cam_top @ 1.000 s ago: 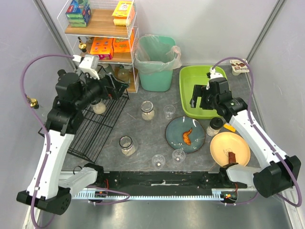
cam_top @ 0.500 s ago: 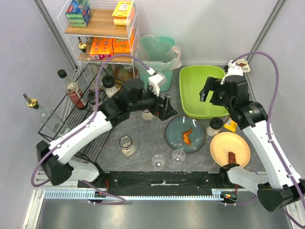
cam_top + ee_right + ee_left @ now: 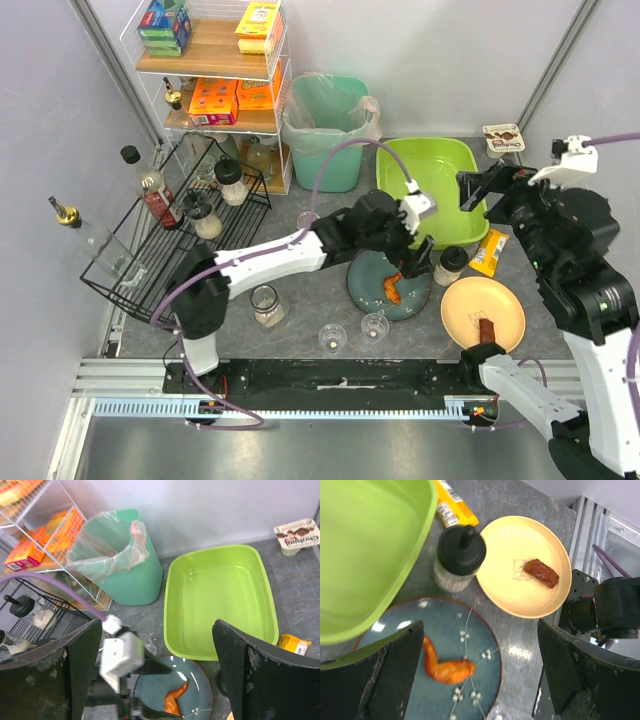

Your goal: Clear the kitchen counter

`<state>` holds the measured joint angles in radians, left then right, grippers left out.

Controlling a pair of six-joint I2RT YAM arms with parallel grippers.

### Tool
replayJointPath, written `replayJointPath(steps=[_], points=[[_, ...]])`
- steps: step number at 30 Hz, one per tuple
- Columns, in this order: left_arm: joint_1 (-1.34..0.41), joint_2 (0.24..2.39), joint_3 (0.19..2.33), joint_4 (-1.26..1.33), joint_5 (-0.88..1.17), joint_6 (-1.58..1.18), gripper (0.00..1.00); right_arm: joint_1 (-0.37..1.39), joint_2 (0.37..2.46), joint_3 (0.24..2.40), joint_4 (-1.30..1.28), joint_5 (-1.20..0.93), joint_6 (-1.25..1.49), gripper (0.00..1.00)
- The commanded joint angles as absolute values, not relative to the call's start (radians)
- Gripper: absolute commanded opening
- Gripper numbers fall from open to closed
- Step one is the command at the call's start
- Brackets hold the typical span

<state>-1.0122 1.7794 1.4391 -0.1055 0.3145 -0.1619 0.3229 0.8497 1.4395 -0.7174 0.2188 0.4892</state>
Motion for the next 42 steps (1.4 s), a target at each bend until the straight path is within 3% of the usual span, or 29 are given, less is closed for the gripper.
replayJointPath(steps=[1, 6, 13, 23, 29, 35, 42], points=[[-1.071, 1.917, 1.578, 0.032, 0.296, -0.015, 0.99, 0.321, 0.811, 1.445, -0.653, 0.199, 0.436, 0.98], [-1.104, 2.048, 1.686, 0.035, 0.239, -0.002, 0.98, 0.321, 0.815, 1.483, -0.702, 0.225, 0.428, 0.98], [-1.175, 2.177, 1.821, 0.006, -0.038, 0.057, 0.97, 0.321, 0.827, 1.509, -0.753, 0.215, 0.416, 0.98], [-1.175, 2.293, 1.919, -0.086, -0.063, 0.045, 0.92, 0.319, 0.824, 1.514, -0.792, 0.218, 0.411, 0.98], [-1.175, 2.315, 1.939, -0.121, -0.069, 0.038, 0.81, 0.321, 0.819, 1.497, -0.790, 0.215, 0.420, 0.98], [-1.175, 2.292, 1.941, -0.123, -0.113, 0.038, 0.95, 0.321, 0.813, 1.482, -0.798, 0.215, 0.428, 0.98], [-1.175, 2.241, 1.931, -0.098, -0.158, 0.057, 0.99, 0.321, 0.815, 1.476, -0.798, 0.212, 0.436, 0.98]])
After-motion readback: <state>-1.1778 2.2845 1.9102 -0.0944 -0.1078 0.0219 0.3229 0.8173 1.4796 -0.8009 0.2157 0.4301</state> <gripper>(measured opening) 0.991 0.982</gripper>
